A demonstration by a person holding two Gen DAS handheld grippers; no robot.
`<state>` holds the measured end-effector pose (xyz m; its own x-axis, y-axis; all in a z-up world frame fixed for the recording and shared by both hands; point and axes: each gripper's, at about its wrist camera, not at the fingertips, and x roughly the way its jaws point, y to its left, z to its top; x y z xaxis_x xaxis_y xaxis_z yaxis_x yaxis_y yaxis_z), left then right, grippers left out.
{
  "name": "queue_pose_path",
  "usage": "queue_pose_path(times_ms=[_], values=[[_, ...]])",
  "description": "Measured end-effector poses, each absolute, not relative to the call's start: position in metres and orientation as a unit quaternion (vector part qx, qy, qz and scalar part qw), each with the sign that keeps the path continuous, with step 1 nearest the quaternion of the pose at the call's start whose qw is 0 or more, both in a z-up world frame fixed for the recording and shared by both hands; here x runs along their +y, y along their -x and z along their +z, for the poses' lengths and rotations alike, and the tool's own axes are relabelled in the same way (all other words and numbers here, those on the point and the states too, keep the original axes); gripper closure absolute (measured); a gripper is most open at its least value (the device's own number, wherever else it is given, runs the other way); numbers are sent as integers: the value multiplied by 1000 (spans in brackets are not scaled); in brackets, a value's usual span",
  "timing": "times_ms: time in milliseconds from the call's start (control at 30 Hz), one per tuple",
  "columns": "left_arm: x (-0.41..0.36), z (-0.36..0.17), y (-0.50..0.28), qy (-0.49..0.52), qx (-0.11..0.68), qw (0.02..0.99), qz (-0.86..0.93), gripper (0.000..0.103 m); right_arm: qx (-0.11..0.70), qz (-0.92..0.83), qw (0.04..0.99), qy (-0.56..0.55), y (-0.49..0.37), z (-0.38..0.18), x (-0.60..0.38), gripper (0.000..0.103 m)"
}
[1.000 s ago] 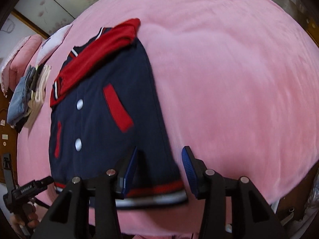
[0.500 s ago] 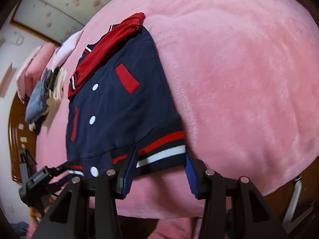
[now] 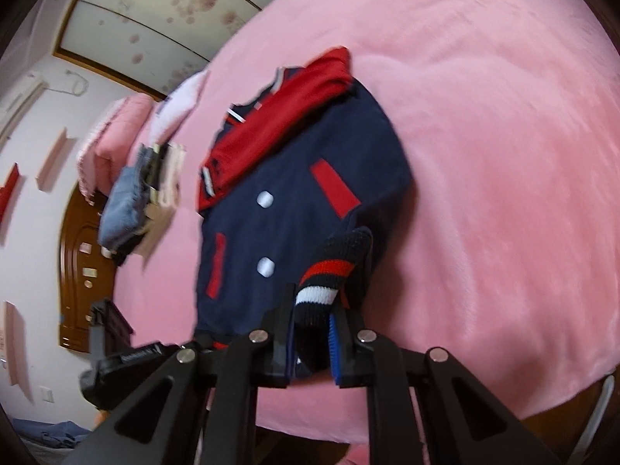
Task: Fold large clothes
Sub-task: 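Grasp the striped hem of the jacket with both grippers, then lift the hem and fold it up onto the collar with both grippers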
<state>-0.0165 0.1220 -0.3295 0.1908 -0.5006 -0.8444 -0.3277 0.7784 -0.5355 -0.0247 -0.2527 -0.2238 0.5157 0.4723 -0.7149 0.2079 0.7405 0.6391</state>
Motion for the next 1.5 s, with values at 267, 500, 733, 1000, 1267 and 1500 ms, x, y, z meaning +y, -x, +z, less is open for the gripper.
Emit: queue_pose_path(times_ms=[267,500,733,1000,1267,1500], values=[[142,-289,-20,469,570,671,-64,92,443,98,809,-374,-20,-179,-256,91],[151,-241,-108,436,559,700,-88,92,390,73,828,-395,-77,-150,-275,91],[132,-237,-205,364,577,726,-88,91,390,13,841,-375,-143,-157,-284,91],[121,-229,-262,292,565,771,-34,88,446,-13,829,-338,-202,-186,-284,88],[119,-218,-258,209,576,790,15,42,439,-7,851,-288,-217,-170,-281,72],[91,-225,-226,124,613,780,-15,33,466,12,843,-269,-211,-174,-275,71]])
